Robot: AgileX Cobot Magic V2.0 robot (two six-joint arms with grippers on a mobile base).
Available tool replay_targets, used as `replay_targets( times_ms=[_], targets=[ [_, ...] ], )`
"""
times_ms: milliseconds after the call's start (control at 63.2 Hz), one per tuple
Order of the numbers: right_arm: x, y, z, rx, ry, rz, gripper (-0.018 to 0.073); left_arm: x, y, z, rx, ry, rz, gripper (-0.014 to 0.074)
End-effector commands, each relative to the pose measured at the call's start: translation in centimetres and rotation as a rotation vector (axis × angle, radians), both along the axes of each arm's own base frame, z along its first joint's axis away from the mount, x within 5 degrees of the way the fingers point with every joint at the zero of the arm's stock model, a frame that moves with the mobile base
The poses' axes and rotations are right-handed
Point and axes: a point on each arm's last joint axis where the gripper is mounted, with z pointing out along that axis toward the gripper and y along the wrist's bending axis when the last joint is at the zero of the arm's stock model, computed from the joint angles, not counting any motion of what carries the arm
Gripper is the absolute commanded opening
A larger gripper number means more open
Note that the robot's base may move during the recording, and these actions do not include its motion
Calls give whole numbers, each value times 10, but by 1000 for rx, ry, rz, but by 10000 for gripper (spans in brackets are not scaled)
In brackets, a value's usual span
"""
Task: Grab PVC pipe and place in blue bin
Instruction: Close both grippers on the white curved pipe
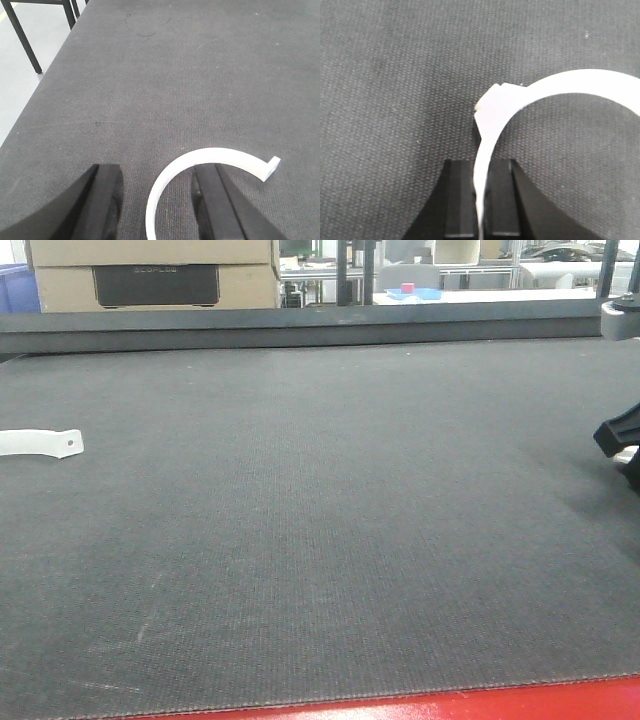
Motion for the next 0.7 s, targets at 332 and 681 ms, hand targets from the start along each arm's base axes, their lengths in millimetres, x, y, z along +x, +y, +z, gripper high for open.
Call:
replay_targets(
  times_ms=[332,681],
  targets=[
    [-41,8,100,-24,-309,-32,-168,7,2,-6,-11,68,3,256],
    [-105,25,167,1,-531,-50,-168,46,10,-39,-54,299,7,256]
  ],
)
